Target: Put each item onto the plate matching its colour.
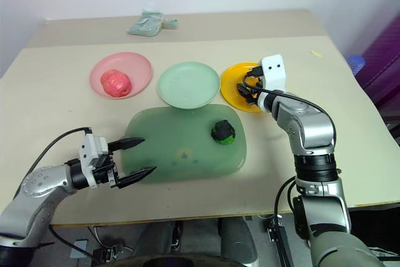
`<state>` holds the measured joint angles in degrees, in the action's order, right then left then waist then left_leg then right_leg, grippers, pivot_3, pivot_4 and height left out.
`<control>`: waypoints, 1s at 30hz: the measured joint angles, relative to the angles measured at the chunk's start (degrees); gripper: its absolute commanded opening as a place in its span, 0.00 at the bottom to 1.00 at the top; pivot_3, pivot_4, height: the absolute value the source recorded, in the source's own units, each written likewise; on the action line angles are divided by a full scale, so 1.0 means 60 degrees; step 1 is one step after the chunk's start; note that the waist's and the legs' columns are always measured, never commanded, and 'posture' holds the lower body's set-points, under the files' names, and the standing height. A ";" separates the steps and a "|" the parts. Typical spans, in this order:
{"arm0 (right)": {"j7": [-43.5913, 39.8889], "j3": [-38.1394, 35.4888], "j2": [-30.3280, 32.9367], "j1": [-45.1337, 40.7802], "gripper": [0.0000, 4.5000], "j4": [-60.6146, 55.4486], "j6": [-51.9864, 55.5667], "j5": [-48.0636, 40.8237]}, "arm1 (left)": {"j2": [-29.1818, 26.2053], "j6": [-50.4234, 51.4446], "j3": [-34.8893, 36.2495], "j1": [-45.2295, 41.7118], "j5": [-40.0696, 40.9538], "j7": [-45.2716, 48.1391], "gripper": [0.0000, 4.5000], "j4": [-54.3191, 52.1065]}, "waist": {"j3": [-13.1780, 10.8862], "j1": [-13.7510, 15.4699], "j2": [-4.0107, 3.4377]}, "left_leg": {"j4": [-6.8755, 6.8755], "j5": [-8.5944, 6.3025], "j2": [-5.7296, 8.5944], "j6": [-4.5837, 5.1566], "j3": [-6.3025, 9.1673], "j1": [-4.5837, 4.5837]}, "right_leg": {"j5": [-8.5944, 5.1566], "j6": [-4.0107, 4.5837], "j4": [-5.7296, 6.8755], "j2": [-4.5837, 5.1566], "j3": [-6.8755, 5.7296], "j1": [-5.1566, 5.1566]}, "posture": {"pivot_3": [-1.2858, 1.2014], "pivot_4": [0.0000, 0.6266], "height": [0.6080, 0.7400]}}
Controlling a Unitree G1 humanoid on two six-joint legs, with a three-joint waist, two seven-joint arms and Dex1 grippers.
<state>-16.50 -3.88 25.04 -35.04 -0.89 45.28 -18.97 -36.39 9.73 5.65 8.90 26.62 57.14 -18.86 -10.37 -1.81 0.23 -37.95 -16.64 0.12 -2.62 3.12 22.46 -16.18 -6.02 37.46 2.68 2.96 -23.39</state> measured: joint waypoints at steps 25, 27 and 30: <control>-0.3318 0.1510 0.0703 0.2002 0.58 -0.3134 -0.0759 -0.0701 | 0.0465 -0.2925 0.0148 0.0327 -0.0339 0.1191 1.00 0.2696 | 0.0008 0.0108 0.0001 | -0.0015 -0.0009 -0.0012 0.0016 0.0018 -0.0013 | 0.0000 -0.0001 -0.0026 0.0004 -0.0013 0.0039 | 0.52 0.24 1.00; -0.2872 0.1533 -0.0007 0.1079 0.58 -0.2810 -0.0677 -0.0696 | 0.0741 -0.2973 0.0418 0.0220 -0.0104 0.0963 1.00 0.2777 | 0.0009 0.0113 0.0002 | -0.0015 -0.0009 -0.0021 0.0016 0.0020 -0.0012 | 0.0001 -0.0001 -0.0023 0.0006 -0.0014 0.0034 | 0.52 0.24 1.00; -0.2138 0.1742 -0.0954 -0.0139 0.58 -0.1662 -0.0642 -0.0279 | 0.0855 -0.2966 0.1010 -0.0033 0.0232 0.0575 1.00 0.2843 | 0.0011 0.0134 0.0005 | -0.0015 -0.0009 -0.0017 0.0015 0.0026 -0.0012 | 0.0001 -0.0001 -0.0019 0.0011 -0.0018 0.0033 | 0.52 0.24 1.00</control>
<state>-29.33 6.58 19.32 -35.87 -10.86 41.43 -20.64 -31.26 -8.06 11.71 8.70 28.01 60.58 -1.80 -10.31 -1.00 0.26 -38.04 -16.69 0.02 -2.53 3.28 22.39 -16.17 -6.03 37.35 2.75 2.85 -23.19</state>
